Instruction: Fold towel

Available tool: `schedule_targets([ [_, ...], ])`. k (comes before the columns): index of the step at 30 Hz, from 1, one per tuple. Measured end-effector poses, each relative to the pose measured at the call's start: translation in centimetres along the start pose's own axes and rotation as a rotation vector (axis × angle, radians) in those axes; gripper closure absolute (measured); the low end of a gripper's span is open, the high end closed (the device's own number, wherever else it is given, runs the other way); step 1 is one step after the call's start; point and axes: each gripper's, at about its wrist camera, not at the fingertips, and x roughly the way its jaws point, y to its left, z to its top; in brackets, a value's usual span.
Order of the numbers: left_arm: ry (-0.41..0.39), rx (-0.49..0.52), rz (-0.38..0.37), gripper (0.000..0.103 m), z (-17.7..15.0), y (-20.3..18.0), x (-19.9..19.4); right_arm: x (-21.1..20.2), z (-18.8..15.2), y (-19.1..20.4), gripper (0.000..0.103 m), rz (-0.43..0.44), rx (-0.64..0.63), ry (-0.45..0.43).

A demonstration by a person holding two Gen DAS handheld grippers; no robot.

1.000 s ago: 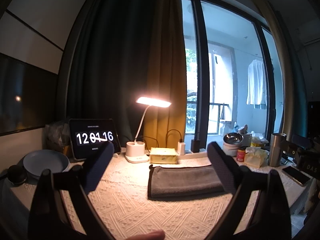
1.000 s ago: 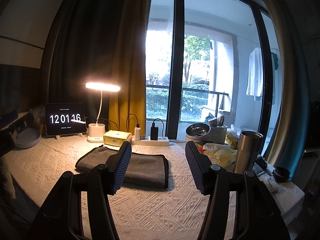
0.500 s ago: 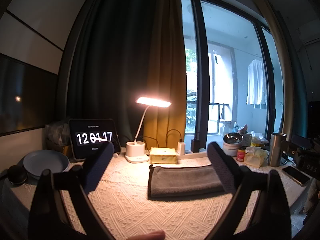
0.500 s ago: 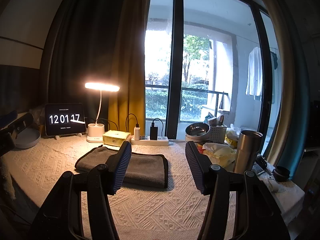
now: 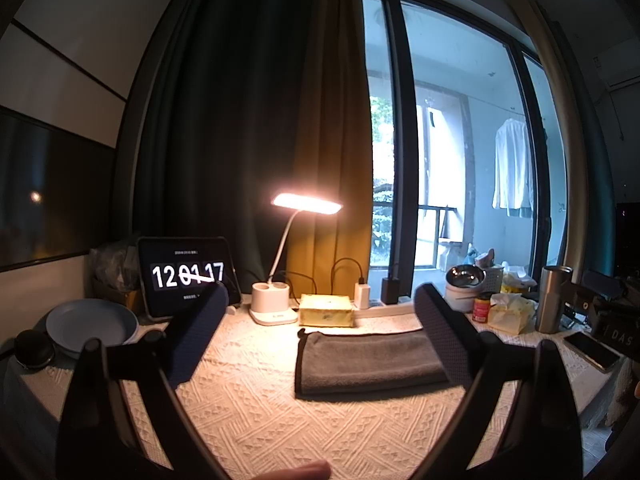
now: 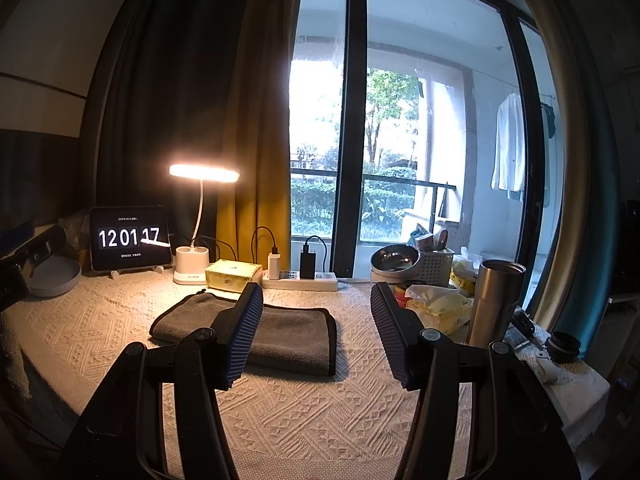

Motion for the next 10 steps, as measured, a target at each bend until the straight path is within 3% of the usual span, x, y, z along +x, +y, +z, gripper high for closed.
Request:
schedule_targets([
  [7,0.007,0.002,-0.011,0.007,-0.2,-0.1,0.1,0.1,-0.1,0.0,0.044,0.0,0.001,0.0],
  [10,0.073,0.027,0.051,0.007,-0.7,0.1,1.7,0.5,-0.5,-0.1,0.044,0.004,0.007,0.008],
])
